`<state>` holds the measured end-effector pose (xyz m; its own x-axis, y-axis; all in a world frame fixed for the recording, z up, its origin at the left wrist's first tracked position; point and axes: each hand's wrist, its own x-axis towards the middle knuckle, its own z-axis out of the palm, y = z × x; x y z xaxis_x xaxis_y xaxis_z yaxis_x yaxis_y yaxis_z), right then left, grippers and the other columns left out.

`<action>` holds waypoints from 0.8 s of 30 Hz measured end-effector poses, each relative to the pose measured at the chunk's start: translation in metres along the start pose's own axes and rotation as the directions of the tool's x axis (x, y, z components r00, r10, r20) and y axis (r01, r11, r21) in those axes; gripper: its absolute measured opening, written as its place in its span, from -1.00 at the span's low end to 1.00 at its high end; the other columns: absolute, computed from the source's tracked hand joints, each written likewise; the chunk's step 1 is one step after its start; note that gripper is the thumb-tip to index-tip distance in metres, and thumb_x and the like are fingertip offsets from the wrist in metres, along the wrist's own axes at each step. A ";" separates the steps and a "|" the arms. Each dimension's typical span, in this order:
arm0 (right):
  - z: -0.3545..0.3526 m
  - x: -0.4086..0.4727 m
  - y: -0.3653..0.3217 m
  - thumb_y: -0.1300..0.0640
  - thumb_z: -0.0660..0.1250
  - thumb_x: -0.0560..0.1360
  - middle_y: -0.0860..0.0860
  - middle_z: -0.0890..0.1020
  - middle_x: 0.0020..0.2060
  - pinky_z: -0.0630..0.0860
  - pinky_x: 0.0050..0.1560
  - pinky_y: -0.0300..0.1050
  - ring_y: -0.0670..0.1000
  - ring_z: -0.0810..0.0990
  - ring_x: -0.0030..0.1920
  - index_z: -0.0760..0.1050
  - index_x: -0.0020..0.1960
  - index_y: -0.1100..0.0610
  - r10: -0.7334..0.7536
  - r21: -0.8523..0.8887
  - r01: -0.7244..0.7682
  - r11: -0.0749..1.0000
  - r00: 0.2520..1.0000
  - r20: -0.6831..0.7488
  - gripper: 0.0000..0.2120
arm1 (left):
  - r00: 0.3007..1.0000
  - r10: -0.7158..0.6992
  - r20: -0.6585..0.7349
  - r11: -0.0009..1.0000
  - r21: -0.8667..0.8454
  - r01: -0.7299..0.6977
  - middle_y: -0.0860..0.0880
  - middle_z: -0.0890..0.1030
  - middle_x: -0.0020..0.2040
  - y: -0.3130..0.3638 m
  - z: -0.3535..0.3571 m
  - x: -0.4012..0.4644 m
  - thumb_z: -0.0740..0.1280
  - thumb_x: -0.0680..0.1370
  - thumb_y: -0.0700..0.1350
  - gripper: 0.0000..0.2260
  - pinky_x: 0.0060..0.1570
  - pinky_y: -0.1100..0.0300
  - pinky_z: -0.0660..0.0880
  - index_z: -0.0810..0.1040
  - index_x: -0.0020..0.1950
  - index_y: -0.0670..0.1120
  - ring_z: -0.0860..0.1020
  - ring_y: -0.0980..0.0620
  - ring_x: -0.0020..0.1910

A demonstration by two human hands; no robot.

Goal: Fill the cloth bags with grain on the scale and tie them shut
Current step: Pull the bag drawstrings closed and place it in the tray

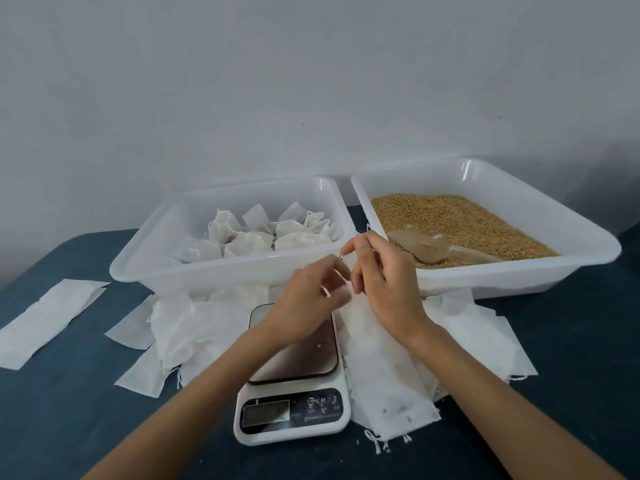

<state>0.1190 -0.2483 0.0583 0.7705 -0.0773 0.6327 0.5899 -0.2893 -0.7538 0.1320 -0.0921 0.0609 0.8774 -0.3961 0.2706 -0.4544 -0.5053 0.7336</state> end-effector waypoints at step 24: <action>0.008 -0.001 0.011 0.41 0.43 0.45 0.11 0.68 -0.07 0.64 0.04 -0.05 0.07 0.65 -0.01 0.60 0.20 0.32 0.421 0.567 -0.580 0.584 0.814 0.399 -0.68 | 0.876 -0.210 -0.435 0.894 -0.448 -0.009 -0.04 0.70 -0.02 -0.035 -0.036 -0.030 0.39 0.55 -0.44 -0.77 -0.05 0.16 0.58 0.69 -0.08 -0.12 0.64 0.05 -0.07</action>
<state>0.1269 -0.2438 0.0480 0.9723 0.1961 0.1270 0.0345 0.4169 -0.9083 0.1268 -0.0344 0.0496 0.9305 0.0927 0.3545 -0.3449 -0.1051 0.9328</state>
